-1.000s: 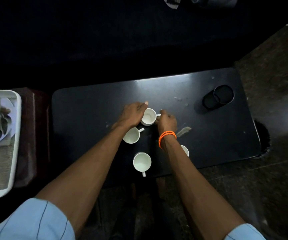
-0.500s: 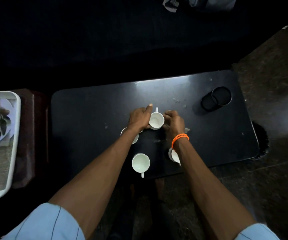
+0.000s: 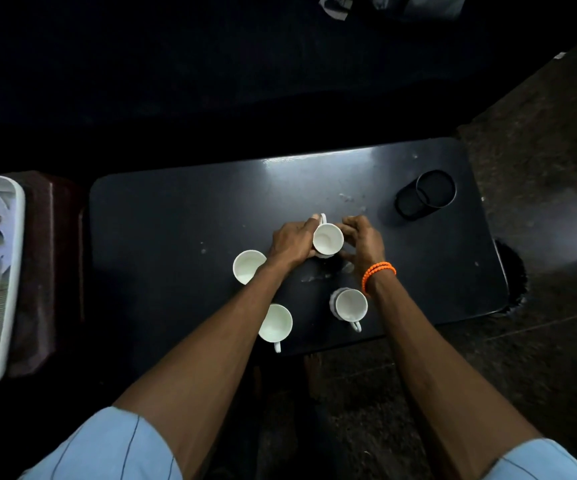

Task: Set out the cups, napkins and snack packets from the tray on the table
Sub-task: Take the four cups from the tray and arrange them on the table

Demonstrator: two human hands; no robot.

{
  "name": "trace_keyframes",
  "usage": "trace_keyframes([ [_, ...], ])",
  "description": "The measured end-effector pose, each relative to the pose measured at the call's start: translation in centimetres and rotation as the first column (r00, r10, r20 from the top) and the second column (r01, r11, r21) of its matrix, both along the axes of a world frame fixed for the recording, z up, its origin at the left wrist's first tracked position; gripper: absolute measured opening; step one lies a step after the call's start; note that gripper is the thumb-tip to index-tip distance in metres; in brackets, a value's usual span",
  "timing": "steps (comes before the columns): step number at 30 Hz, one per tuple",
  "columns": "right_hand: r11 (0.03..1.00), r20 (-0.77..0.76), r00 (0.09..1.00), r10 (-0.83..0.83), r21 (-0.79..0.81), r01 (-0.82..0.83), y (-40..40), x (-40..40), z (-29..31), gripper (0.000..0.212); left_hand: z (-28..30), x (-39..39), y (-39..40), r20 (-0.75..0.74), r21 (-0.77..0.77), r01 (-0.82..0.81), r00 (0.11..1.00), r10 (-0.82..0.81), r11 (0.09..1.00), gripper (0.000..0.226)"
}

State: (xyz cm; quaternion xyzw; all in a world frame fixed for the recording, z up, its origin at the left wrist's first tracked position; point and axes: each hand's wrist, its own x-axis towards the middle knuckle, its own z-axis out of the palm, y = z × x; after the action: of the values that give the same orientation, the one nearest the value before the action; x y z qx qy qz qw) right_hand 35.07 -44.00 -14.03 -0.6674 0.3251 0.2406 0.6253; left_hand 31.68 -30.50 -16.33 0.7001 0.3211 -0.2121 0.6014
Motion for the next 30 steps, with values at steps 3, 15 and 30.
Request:
trace_keyframes([
  [3,1.0,0.011,1.0,-0.01,0.0,0.01,0.1,0.0,-0.1,0.02,-0.3,-0.1,0.0,0.028,-0.012,-0.017,0.999,0.017,1.0,0.051],
  [15,0.875,0.153,0.959,-0.239,-0.395,0.28,2.8,-2.1,0.8,0.033,1.7,-1.1,3.9,0.166,0.332,0.201,0.949,-0.267,0.922,0.06],
  [30,0.999,-0.317,0.948,-0.039,-0.011,0.037,11.4,-6.2,-0.8,0.046,0.7,-6.4,10.3,-0.19,0.112,-0.211,0.955,0.229,0.971,0.044],
])
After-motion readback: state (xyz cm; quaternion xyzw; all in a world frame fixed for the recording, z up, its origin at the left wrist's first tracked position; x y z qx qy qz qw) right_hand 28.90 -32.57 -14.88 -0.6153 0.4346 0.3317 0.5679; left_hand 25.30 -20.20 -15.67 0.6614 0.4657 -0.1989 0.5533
